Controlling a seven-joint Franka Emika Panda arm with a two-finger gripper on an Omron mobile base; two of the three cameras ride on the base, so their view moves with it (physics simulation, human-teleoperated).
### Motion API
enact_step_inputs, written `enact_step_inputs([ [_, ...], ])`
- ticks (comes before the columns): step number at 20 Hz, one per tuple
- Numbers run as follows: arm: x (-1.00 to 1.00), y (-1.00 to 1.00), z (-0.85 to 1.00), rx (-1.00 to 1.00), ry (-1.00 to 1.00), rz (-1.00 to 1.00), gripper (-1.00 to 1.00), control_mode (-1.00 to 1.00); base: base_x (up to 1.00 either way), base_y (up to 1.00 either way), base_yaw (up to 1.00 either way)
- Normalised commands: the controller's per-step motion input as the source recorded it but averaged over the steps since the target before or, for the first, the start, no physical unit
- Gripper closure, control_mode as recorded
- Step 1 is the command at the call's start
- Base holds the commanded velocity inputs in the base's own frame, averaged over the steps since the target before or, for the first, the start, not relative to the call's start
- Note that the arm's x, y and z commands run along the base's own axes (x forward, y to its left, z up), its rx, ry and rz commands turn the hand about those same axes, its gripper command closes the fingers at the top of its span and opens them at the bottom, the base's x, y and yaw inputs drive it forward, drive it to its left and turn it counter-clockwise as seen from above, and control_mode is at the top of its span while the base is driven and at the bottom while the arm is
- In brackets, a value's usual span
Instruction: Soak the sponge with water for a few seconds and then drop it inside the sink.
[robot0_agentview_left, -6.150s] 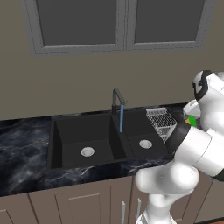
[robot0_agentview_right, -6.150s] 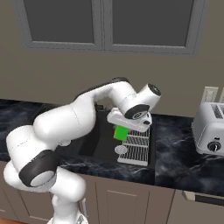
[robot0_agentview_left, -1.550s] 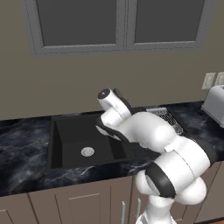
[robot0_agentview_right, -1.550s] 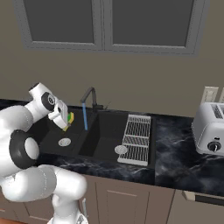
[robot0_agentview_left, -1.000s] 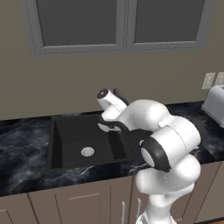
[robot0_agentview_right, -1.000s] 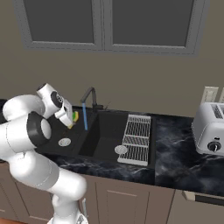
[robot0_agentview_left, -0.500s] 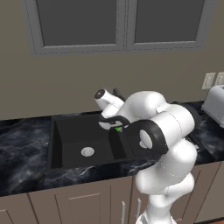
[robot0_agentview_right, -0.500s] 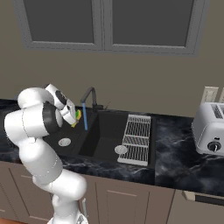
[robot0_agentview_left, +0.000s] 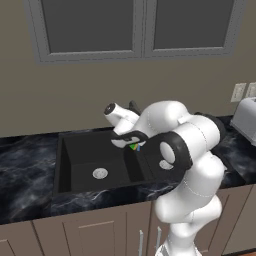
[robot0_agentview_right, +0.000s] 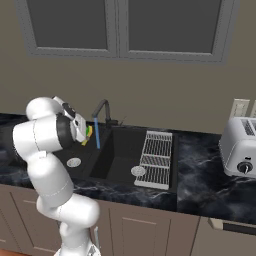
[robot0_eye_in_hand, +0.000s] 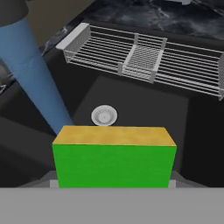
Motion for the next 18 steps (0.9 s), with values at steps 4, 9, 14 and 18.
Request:
enact_step_inputs([
  [4,0.00,-0.04,-0.01,0.00,0.00,-0.07,1.00,-1.00,0.00,0.00,0.00],
  [9,0.04,-0.10,-0.12,-0.01,0.00,-0.09,1.00,-1.00,0.00,0.00,0.00],
  [14,0.04,0.00,0.00,0.00,0.04,-0.03,1.00,-1.00,0.00,0.00,0.00],
  [18,0.06,0.01,-0.01,0.00,0.11,0.00,1.00,-1.00,0.00,0.00,0.00],
])
